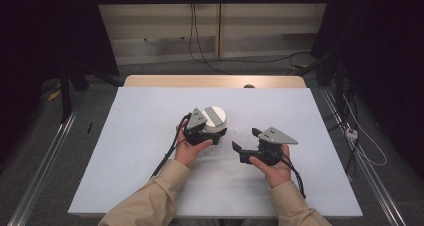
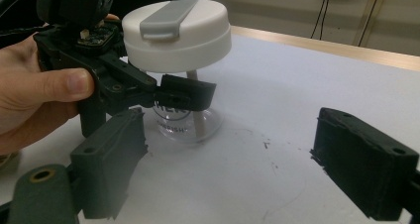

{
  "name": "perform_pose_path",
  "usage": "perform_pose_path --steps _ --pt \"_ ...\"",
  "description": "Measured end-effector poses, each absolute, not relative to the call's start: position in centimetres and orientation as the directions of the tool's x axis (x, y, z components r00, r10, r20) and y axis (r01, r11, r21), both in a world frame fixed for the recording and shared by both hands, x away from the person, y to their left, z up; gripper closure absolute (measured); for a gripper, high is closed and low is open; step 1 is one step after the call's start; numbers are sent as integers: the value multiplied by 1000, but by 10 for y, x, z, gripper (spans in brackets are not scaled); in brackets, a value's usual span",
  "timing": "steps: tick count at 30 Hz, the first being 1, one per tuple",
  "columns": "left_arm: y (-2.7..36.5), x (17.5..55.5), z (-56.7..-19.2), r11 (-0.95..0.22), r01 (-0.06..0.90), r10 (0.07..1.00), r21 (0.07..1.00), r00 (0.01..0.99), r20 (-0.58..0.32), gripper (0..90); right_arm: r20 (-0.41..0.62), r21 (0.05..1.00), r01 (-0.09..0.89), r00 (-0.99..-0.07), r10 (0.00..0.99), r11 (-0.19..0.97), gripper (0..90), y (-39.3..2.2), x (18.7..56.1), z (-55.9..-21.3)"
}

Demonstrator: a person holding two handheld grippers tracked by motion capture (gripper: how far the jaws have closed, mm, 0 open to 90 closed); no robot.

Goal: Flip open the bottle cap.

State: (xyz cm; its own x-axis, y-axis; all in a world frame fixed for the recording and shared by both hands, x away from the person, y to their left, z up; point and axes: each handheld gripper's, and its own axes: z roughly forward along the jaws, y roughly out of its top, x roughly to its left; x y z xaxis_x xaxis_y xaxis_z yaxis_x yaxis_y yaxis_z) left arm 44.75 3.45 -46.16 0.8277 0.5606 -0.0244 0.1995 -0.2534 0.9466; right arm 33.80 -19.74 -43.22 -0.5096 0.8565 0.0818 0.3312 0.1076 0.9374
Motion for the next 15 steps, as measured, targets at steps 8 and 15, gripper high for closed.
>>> perform_pose_path --steps 8,15 --pt "34 447 -462 -255 199 560 946 828 -23 185 89 941 326 -507 857 95 249 -192 347 -425" --pt "35 447 -462 -257 198 560 946 828 -21 185 103 940 329 -529 842 92 386 -182 355 -420"
